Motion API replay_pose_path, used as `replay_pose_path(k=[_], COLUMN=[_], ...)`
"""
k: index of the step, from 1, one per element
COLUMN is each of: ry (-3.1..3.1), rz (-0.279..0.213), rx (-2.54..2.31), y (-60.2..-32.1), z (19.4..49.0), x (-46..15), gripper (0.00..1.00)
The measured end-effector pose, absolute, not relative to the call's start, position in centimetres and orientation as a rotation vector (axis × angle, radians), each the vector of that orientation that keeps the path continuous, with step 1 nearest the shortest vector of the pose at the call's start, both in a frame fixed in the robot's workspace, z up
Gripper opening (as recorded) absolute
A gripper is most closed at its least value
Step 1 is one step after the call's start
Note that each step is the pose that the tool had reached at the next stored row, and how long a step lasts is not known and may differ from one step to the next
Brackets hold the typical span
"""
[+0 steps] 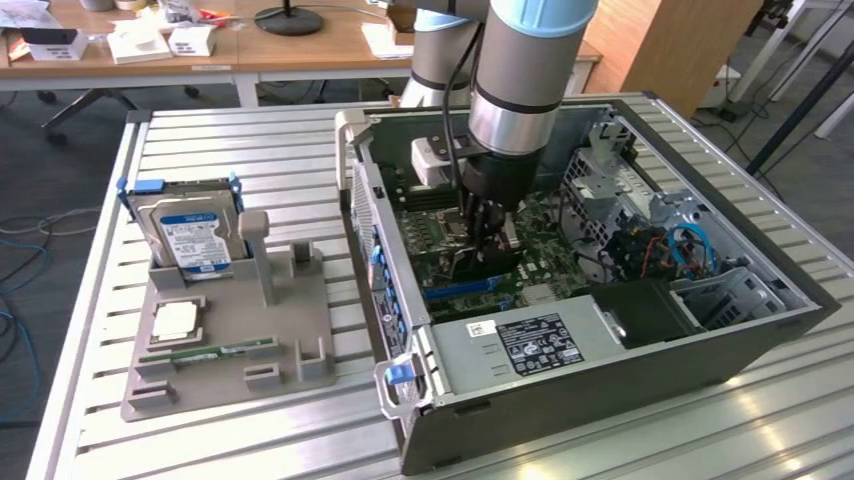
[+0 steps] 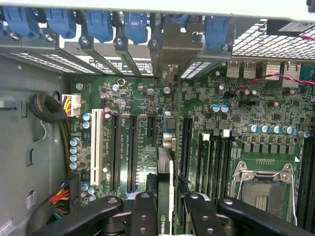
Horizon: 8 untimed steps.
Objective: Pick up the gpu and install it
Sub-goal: 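Insert the gpu into the slot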
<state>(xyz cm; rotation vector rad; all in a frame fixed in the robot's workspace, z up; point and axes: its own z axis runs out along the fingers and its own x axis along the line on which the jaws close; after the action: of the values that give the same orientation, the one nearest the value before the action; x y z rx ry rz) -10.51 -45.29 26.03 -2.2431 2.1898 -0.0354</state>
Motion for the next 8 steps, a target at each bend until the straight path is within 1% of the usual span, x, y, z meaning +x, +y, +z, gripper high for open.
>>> replay_pose_path(k=[8], ry=[2.190], rz=[-0.035], rx=[-2.243], y=[-45.29], z=[25.72], x=[-10.51], gripper=[0.26])
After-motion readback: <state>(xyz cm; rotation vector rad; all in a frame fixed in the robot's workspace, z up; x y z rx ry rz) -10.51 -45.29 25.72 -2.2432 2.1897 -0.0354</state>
